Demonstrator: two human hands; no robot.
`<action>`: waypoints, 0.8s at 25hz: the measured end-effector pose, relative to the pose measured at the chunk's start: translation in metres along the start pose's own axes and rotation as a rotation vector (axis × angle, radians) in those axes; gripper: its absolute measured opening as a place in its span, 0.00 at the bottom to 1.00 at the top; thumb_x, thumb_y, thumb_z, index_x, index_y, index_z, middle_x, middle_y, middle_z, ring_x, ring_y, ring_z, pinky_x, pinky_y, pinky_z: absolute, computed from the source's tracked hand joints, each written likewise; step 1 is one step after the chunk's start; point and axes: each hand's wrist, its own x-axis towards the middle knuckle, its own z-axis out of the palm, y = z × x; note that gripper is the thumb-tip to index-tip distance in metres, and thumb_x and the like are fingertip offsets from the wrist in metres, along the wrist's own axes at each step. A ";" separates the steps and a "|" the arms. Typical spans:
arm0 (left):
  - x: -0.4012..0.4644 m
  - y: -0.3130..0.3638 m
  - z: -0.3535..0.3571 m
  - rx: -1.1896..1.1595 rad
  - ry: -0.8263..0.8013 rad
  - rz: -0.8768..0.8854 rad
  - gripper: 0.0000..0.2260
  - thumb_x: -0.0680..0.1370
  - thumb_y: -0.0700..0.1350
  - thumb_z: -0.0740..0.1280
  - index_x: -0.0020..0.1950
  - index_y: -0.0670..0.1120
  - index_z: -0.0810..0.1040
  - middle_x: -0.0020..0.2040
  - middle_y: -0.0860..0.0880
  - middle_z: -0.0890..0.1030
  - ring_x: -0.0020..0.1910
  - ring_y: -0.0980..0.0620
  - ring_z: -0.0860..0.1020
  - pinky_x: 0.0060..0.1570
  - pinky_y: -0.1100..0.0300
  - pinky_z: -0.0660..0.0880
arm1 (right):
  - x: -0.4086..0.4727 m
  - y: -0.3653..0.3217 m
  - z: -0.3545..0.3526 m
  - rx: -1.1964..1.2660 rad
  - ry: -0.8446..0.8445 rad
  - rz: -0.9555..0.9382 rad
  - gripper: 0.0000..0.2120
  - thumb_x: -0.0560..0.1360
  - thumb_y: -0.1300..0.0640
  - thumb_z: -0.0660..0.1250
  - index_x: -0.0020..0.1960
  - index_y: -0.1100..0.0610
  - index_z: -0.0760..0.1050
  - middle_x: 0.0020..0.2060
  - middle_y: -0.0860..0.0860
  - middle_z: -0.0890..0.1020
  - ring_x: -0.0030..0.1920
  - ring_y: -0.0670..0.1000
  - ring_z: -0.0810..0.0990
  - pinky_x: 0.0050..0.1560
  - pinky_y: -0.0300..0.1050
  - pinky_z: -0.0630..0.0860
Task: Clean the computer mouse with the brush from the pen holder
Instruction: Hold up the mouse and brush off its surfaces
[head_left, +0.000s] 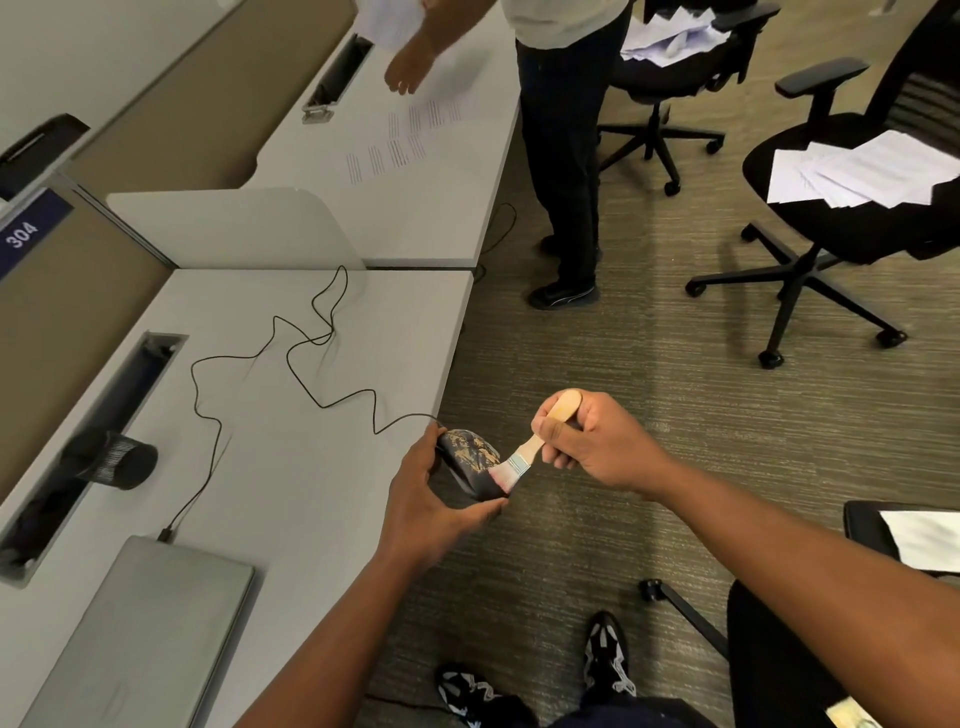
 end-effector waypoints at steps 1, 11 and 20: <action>0.000 0.001 0.000 0.003 -0.003 0.001 0.66 0.53 0.83 0.75 0.86 0.56 0.60 0.82 0.53 0.70 0.77 0.52 0.72 0.74 0.47 0.75 | 0.000 0.002 -0.001 -0.008 0.012 0.000 0.04 0.83 0.56 0.69 0.50 0.56 0.81 0.34 0.52 0.86 0.35 0.47 0.82 0.36 0.38 0.79; -0.003 0.002 0.000 0.001 -0.022 -0.004 0.66 0.54 0.82 0.76 0.86 0.56 0.59 0.82 0.53 0.69 0.77 0.52 0.72 0.76 0.48 0.74 | 0.002 0.009 -0.011 0.448 0.141 0.184 0.05 0.83 0.58 0.68 0.54 0.59 0.82 0.35 0.53 0.84 0.34 0.48 0.79 0.34 0.40 0.76; 0.002 0.007 0.002 0.022 -0.043 0.000 0.67 0.54 0.82 0.76 0.86 0.55 0.59 0.82 0.54 0.69 0.77 0.53 0.72 0.74 0.53 0.73 | 0.007 0.001 0.013 0.490 0.027 0.311 0.05 0.82 0.59 0.69 0.53 0.61 0.81 0.33 0.53 0.83 0.30 0.46 0.78 0.30 0.38 0.74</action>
